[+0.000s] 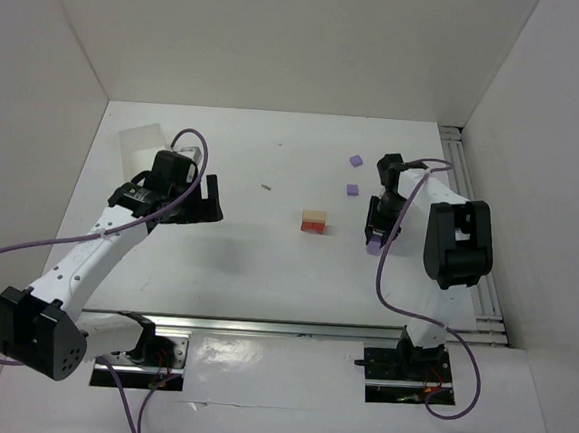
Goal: Build the wood block tower
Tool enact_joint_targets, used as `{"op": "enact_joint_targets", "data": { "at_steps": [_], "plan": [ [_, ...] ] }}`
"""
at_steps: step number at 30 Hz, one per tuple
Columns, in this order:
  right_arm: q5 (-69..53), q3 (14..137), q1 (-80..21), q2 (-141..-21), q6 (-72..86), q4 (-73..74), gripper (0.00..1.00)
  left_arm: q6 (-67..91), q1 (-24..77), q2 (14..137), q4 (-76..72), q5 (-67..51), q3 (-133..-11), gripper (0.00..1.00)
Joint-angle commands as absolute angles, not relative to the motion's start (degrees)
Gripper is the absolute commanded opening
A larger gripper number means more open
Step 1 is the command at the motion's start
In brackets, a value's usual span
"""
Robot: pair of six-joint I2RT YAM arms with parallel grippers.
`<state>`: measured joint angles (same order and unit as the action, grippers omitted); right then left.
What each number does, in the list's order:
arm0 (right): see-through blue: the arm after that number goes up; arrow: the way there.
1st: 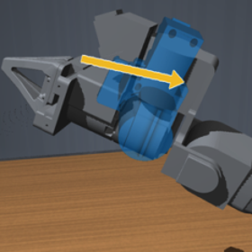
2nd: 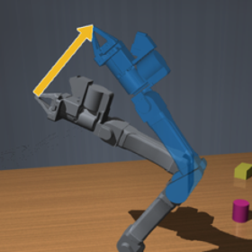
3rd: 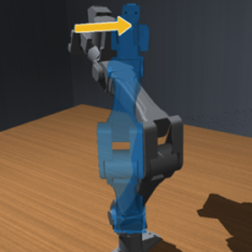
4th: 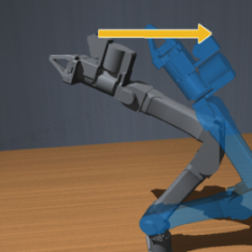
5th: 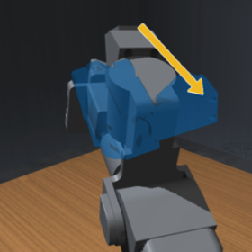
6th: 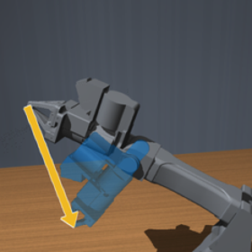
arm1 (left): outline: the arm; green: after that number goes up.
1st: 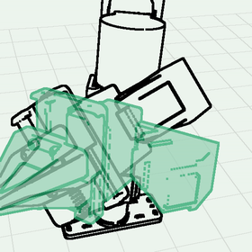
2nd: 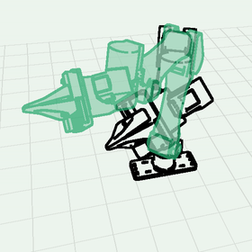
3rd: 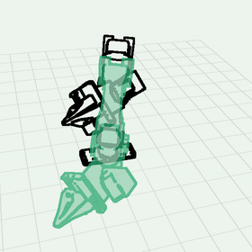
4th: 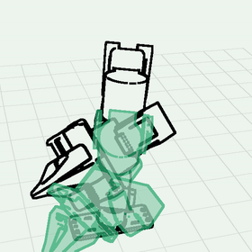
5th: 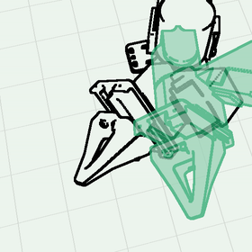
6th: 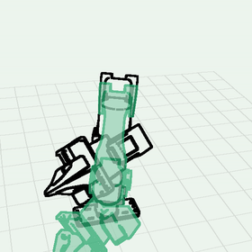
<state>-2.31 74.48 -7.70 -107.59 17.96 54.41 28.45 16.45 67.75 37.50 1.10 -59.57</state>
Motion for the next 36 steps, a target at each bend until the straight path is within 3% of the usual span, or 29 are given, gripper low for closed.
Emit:
{"op": "enact_joint_targets", "data": {
  "at_steps": [1,5,6,7,11,22,36],
  "plan": [
    [0.7,78.2,-6.9,-109.9,17.8,52.7,0.44,27.3,16.6,68.2,36.9,0.1,-60.4,0.92],
    [3.8,80.7,-6.9,-110.9,19.6,52.2,0.55,27.3,16.6,69.3,36.4,0.1,-60.4,0.92],
    [4.3,80.7,-6.9,-110.9,20.2,51.7,0.65,27.3,16.6,69.3,36.4,-0.4,-60.4,0.92],
    [4.3,80.7,-6.9,-110.2,20.2,50.5,0.68,27.3,16.6,69.3,36.4,-0.4,-60.4,0.92],
    [6.1,78.4,-8.1,-106.3,21.8,47.2,0.79,27.3,16.6,69.3,36.4,0.1,-60.4,0.92],
    [16.3,70.3,-13.4,-99.7,27.2,43.1,0.82,27.3,16.6,69.3,36.4,-0.4,-61.4,0.92],
    [21.9,65.0,-8.8,-100.6,26.6,41.2,0.81,27.9,16.6,68.7,36.9,-0.4,-61.4,0.92]
  ]
}}
